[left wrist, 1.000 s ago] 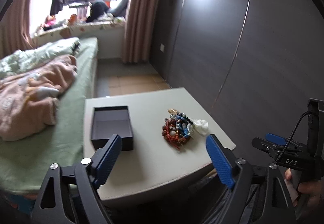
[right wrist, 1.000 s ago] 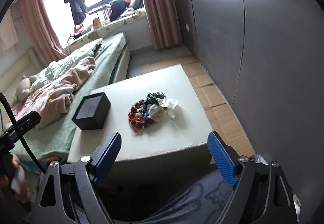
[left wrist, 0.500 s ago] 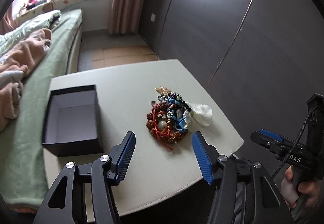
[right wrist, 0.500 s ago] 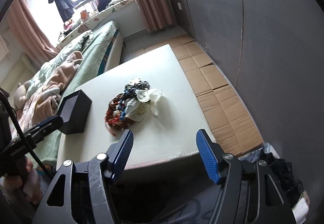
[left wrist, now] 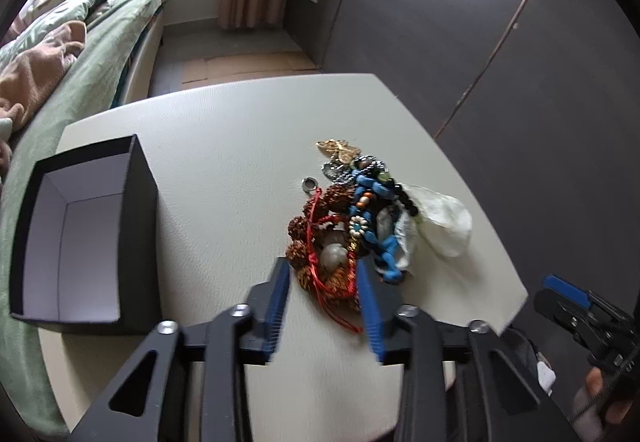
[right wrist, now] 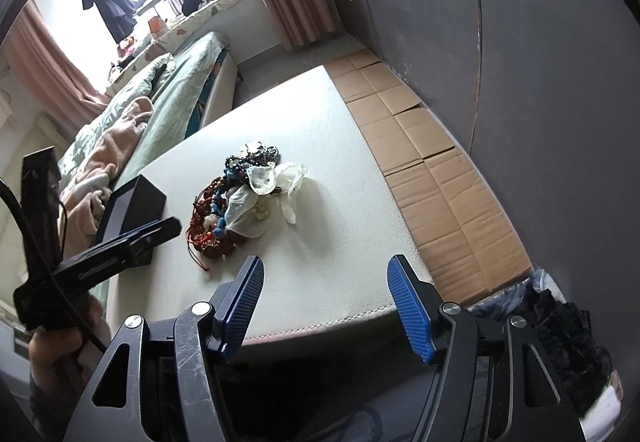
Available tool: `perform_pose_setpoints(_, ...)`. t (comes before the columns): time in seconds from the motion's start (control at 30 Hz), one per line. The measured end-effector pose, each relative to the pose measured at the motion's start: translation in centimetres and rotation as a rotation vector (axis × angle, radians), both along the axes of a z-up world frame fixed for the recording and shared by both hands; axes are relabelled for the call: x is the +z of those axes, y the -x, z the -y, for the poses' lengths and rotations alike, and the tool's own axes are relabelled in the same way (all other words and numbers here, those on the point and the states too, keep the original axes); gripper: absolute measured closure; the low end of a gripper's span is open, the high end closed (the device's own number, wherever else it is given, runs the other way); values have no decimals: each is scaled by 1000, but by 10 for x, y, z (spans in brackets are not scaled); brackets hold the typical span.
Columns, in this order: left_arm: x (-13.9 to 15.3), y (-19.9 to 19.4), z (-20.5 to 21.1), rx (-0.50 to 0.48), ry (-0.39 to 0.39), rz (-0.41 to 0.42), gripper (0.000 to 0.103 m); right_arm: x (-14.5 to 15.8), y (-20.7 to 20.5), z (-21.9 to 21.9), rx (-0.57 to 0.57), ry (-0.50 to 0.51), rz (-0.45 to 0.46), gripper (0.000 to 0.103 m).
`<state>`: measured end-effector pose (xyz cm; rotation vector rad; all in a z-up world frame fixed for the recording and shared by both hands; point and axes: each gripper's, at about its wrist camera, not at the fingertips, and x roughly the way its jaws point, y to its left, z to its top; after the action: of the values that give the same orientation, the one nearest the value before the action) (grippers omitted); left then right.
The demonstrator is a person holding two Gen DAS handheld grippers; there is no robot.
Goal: Organize jewelry
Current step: 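Lower the left gripper onto the pile and close on the red string bracelet, then lift the red bracelet toward the black box with the left gripper while the right gripper grasps the white pouch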
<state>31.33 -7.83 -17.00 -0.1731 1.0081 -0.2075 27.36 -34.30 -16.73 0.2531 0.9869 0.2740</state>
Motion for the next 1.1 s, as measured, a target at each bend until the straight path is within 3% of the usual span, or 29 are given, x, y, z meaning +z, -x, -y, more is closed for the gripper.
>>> perform_pose_setpoints(0.17,-12,-12,3,15,-31,-20,77,-8,-9,-1,-2,-16,-17,38)
perform_pose_setpoints(0.3,-17,-13,5,20,-76,-12,89,-11,-17,-3,0,-36,-31,38)
perform_pose_setpoints(0.4,-16,-14,1,29,-63,-20,98,-14,-26,-6,4,-56,-42,38)
perform_pose_setpoints(0.77,26,4,-21,57,28,54,98,-19,-71,-26,56,-138,-81,39)
perform_pose_setpoints(0.93,50,19,-33,102,67,117,98,-29,-88,-35,83,-146,-123,49)
perform_pose_setpoints(1.0,57,26,-40,130,84,139,98,-36,-95,-38,94,-141,-146,67)
perform_pose_setpoints(1.07,60,33,-47,153,100,154,98,-42,-100,-39,114,-153,-170,99)
perform_pose_setpoints(1.1,62,37,-51,163,105,159,98,-43,-101,-39,122,-164,-171,99)
